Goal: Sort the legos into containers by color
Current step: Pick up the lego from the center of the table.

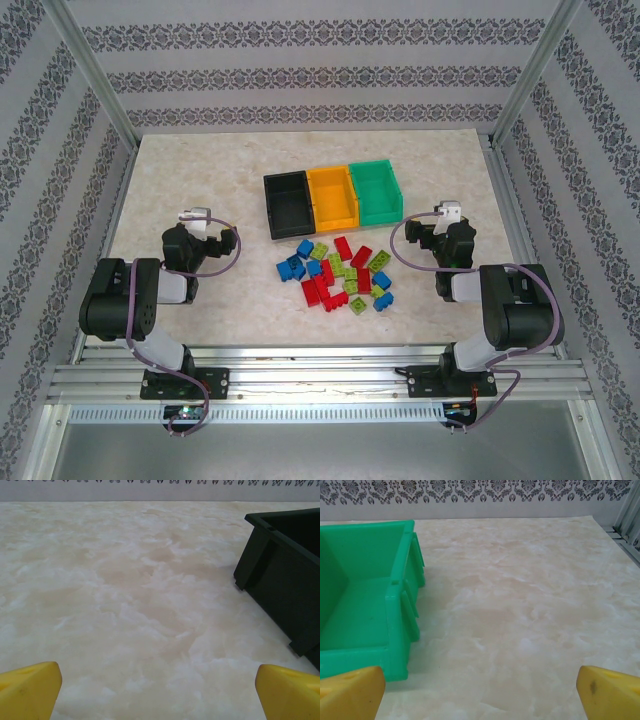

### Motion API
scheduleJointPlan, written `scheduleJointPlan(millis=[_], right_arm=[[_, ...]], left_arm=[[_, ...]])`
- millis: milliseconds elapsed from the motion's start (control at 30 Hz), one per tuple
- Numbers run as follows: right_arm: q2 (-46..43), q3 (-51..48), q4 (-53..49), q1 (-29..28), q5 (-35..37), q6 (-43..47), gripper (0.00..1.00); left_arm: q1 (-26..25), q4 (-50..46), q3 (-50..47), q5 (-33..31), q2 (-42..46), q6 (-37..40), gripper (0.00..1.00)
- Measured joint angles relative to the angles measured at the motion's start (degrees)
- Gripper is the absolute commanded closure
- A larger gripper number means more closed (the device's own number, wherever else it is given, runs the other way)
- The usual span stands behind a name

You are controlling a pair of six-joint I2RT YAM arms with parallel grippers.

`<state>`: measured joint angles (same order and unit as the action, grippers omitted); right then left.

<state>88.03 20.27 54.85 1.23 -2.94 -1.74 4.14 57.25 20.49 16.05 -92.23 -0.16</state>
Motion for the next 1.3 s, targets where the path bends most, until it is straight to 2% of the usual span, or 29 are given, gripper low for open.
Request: scheduleJointPlan(millis=[333,600,700,767,900,1067,1167,1300], right_arm=[[-1.4,-0.2,-0.4,-3.0,1.3,1.0,0.02],[-21.2,-2.8,-8.5,-4.9,5.5,-0.1,0.02],[-29.2,-2.8,-14.1,-4.7,7.1,-6.1,0.02],[-32.9,-3.0,-16.6,-3.8,7.1,-13.2,0.02],[-32.2,-1.7,-22.6,-2.1,0.2,-21.9,0.02],[-25.1,5.0,-32.8,-5.1,-8.0,-27.3,0.02],[-22.9,5.2,-35.3,-7.6,-9.0,-28.3,0.02],[-21.4,5.2,-38.3,-10.8,-7.7,-28.3,0.02]], left_arm=[[-0.1,0.6,-1.5,-2.7,1.0,-0.1,0.01],[-0.3,-8.0,-2.2,-8.9,17.4,-2.8,0.01],[-0.3,-14.9,-1.8,-11.5,25.1,-7.5,0.01],[-0.3,-18.0,-1.8,-11.5,29.6,-10.9,0.01],[-0.3,-26.6,0.2,-6.4,33.9,-18.1,0.00],[-2.1,-41.4,6.4,3.3,33.2,-24.4,0.00],[-6.7,-51.7,9.9,6.1,32.2,-25.3,0.00],[-16.3,-63.8,14.7,6.1,29.7,-25.7,0.07]])
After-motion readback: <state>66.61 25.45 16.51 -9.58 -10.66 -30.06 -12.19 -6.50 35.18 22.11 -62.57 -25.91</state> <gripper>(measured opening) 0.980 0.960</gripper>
